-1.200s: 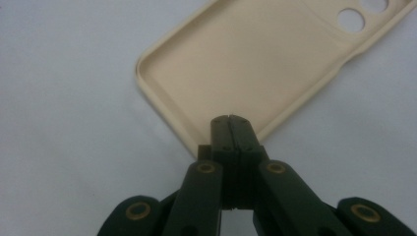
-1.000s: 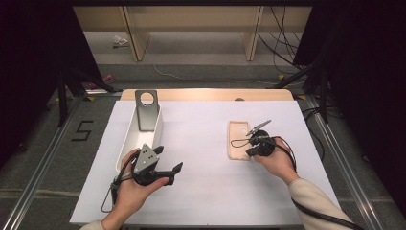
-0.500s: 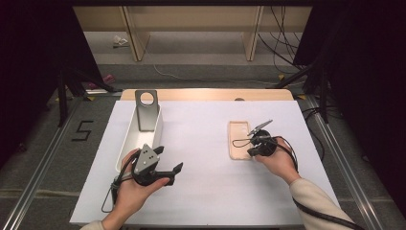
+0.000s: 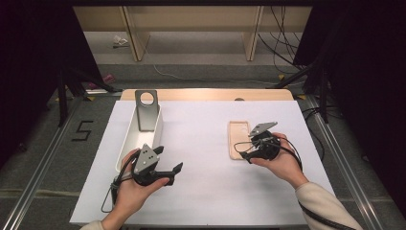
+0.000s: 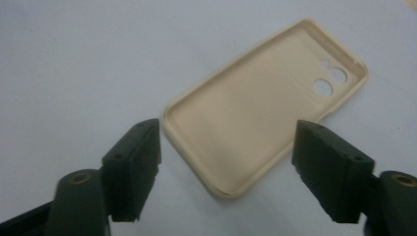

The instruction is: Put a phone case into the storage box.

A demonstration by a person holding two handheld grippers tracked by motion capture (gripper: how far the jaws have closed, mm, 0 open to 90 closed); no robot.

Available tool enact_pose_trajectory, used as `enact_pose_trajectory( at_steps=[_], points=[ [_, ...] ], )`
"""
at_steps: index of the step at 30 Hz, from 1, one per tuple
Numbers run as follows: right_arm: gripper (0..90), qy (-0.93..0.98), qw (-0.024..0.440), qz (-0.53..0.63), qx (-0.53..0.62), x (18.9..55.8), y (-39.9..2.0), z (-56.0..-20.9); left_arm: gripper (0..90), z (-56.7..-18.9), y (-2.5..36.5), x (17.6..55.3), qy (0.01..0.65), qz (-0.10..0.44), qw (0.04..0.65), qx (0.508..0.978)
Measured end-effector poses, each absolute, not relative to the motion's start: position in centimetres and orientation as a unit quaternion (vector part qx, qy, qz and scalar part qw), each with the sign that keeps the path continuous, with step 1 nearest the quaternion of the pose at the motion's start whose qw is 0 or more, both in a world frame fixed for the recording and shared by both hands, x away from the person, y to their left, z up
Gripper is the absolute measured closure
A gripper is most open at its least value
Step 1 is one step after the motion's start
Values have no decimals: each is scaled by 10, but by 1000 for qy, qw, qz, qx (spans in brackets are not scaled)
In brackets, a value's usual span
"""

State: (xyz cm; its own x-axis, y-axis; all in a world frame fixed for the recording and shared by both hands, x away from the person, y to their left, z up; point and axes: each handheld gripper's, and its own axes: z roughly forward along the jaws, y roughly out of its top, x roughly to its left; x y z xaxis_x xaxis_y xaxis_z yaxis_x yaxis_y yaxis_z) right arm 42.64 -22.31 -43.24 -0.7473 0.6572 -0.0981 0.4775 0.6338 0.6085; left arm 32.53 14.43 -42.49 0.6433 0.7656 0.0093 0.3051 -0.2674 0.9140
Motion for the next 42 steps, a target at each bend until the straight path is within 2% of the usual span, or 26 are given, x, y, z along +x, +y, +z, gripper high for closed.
enact_pose_trajectory(
  at_steps=[10, 17, 24, 33, 42],
  points=[
    [170, 875, 164, 322, 322, 414, -227, -425, 159, -425, 144, 325, 351, 234, 492, 762],
    [172, 878, 178, 314, 314, 412, -227, -428, 161, -425, 143, 325, 348, 235, 492, 763],
    [246, 913, 181, 256, 263, 414, -221, -432, 162, -426, 142, 326, 348, 235, 490, 764],
    [242, 937, 189, 191, 224, 426, -208, -443, 162, -426, 142, 326, 346, 236, 491, 764],
    [280, 951, 187, 140, 201, 433, -196, -450, 162, -426, 143, 326, 346, 236, 490, 764]
  ],
)
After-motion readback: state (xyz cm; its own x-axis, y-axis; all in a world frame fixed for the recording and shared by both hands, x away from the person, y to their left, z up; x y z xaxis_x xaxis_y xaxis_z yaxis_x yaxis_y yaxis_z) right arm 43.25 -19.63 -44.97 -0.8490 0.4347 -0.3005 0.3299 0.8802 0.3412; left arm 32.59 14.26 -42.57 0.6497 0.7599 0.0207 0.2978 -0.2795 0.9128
